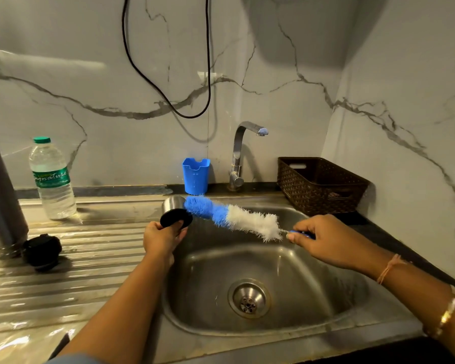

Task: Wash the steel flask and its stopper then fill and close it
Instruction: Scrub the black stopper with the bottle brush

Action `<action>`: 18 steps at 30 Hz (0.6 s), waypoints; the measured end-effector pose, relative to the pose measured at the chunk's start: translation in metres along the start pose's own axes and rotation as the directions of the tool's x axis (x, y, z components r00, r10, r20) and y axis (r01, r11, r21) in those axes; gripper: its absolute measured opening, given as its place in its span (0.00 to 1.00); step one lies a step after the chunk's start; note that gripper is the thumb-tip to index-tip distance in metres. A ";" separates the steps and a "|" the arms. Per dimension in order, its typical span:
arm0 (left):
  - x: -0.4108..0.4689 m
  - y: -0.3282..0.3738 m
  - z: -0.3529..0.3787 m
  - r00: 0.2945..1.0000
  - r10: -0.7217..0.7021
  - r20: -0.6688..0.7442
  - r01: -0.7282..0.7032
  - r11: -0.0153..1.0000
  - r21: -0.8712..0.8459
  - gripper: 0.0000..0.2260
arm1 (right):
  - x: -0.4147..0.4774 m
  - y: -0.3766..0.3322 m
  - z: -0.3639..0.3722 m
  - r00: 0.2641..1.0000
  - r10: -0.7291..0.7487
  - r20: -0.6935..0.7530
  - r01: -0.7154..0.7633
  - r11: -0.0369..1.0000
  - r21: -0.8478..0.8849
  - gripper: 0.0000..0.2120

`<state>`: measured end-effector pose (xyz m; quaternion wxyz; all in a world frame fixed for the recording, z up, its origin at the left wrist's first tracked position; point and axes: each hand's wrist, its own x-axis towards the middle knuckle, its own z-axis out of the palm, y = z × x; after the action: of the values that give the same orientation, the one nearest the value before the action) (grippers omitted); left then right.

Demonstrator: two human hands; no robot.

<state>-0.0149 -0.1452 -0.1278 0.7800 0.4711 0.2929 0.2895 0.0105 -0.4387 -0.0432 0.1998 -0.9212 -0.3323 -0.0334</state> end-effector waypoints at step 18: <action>-0.005 0.003 -0.001 0.952 0.305 -0.024 -0.263 0.855 0.448 0.12 | -0.007 -0.011 -0.001 0.997 -0.043 -0.062 0.038 0.996 -0.076 0.13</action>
<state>-0.0197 -0.1473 -0.1240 0.5875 0.6587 0.3140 0.3498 -0.0013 -0.4355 -0.0398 0.1750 -0.9195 -0.3430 -0.0793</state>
